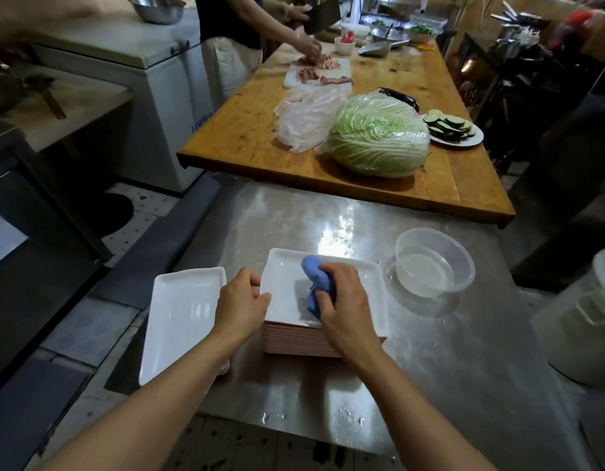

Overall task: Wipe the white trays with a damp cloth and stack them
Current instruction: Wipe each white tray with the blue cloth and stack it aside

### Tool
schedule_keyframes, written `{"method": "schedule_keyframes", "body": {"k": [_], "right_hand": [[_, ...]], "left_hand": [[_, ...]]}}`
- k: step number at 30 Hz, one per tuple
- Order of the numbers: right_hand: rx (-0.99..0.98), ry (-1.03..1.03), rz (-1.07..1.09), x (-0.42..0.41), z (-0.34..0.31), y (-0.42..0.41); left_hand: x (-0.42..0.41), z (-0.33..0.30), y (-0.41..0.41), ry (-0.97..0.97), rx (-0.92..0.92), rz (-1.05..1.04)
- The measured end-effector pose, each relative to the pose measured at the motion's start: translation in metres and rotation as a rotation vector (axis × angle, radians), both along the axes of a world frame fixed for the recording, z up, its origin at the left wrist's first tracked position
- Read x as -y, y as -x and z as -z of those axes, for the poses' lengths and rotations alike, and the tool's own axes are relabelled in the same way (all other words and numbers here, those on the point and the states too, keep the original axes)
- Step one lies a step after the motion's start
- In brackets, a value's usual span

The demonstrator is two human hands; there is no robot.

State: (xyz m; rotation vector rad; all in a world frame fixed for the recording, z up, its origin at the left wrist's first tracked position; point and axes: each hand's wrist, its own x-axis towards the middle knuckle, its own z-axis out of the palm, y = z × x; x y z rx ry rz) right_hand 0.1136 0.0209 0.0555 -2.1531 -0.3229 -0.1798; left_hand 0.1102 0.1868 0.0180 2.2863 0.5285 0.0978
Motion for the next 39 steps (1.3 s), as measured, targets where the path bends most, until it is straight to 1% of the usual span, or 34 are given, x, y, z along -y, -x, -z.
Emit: {"method": "schedule_keyframes", "body": {"k": [3, 6, 8, 10, 12, 16, 21, 24, 28, 29, 30, 32, 34, 36, 39], "right_hand": [[-0.005, 0.079, -0.1, -0.021, 0.009, -0.006], [0.087, 0.396, -0.159, -0.036, 0.021, -0.015], [0.091, 0.416, -0.288, -0.041, 0.026, -0.017], [0.088, 0.465, -0.363, -0.037, 0.033, -0.022], [0.061, 0.558, -0.35, -0.025, 0.041, -0.029], [0.036, 0.657, -0.213, 0.011, 0.049, -0.039], [0.079, 0.685, -0.021, 0.048, 0.041, -0.038], [0.029, 0.77, -0.035, 0.066, 0.036, -0.036], [-0.036, 0.884, -0.071, 0.058, 0.035, -0.017], [-0.069, 0.879, -0.088, 0.055, 0.035, -0.012], [-0.106, 0.824, -0.098, 0.054, 0.034, -0.008], [-0.134, 0.612, -0.05, 0.055, 0.027, -0.003], [-0.126, 0.456, 0.037, 0.053, 0.022, -0.007], [-0.141, 0.42, 0.06, 0.043, 0.024, -0.018], [-0.143, 0.411, -0.018, 0.02, 0.033, -0.026]], "left_hand": [[0.001, 0.001, 0.002, 0.02, -0.017, -0.001], [-0.001, 0.0, 0.002, 0.017, -0.016, 0.005], [-0.002, -0.001, 0.002, 0.001, -0.013, 0.015], [-0.001, -0.001, 0.002, -0.01, -0.027, 0.022], [0.002, -0.001, 0.001, -0.007, -0.052, 0.024], [0.003, 0.0, -0.001, -0.021, -0.065, 0.024], [0.003, 0.001, 0.0, -0.038, -0.065, 0.041], [0.005, -0.001, 0.002, -0.056, -0.067, 0.043], [0.006, -0.003, 0.004, -0.057, -0.06, 0.039], [0.006, -0.004, 0.005, -0.053, -0.056, 0.041], [0.007, -0.004, 0.005, -0.047, -0.052, 0.042], [0.008, -0.005, 0.005, -0.033, -0.042, 0.048], [0.007, -0.005, 0.005, -0.021, -0.037, 0.056], [0.006, -0.003, 0.004, -0.007, -0.034, 0.061], [0.003, 0.001, 0.003, 0.028, -0.026, 0.063]]}}
